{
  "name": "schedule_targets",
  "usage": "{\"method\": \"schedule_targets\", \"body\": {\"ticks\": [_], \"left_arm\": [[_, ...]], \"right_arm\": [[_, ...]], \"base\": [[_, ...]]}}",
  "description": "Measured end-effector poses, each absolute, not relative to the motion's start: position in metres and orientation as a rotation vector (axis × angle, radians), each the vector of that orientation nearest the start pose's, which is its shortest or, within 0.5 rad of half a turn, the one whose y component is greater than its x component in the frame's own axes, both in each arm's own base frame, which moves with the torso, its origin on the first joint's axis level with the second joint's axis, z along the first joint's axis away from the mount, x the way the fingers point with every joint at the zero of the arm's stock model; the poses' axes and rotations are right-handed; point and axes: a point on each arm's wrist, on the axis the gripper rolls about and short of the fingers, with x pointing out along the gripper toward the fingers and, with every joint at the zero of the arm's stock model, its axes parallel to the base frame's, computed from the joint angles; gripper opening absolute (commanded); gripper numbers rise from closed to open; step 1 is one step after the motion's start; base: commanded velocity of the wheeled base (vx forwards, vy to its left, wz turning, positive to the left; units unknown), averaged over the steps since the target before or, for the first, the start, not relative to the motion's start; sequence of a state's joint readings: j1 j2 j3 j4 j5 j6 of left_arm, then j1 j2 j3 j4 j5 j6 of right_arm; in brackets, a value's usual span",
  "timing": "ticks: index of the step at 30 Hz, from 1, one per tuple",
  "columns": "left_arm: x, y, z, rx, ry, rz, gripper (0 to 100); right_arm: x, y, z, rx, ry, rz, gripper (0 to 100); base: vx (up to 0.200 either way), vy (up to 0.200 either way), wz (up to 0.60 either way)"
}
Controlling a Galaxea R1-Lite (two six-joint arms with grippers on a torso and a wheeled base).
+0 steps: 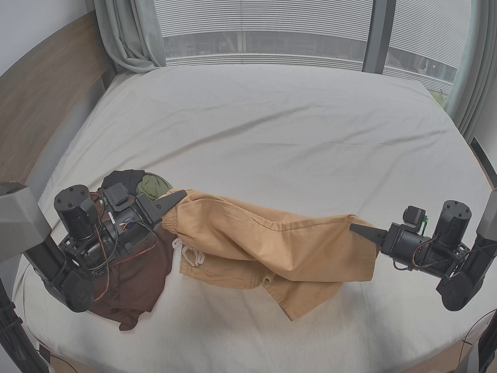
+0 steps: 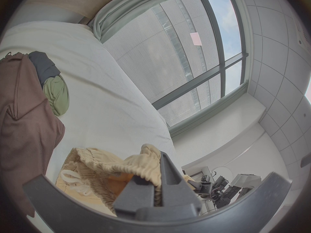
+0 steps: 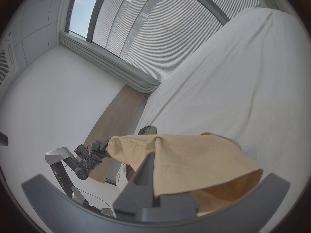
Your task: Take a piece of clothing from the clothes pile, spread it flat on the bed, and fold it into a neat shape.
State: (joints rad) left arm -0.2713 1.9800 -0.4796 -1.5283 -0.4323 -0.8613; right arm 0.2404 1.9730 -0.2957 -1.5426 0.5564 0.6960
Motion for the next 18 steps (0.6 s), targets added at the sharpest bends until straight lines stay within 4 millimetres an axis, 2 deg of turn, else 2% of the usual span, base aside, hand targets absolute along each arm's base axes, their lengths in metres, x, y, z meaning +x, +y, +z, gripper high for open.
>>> {"method": "schedule_targets", "body": {"ticks": [12, 18], "left_arm": [[0.287, -0.087, 0.118, -0.825, 0.294, -0.657, 0], [0.282, -0.077, 0.127, -0.821, 0.284, -0.674, 0]], "right_arm": [[0.259, 0.067, 0.102, 0.676, 0.321, 0.722, 0], [0.260, 0.065, 0.108, 0.673, 0.294, 0.723, 0]], "base": [[0.000, 0.000, 0.00], [0.000, 0.000, 0.00]]}}
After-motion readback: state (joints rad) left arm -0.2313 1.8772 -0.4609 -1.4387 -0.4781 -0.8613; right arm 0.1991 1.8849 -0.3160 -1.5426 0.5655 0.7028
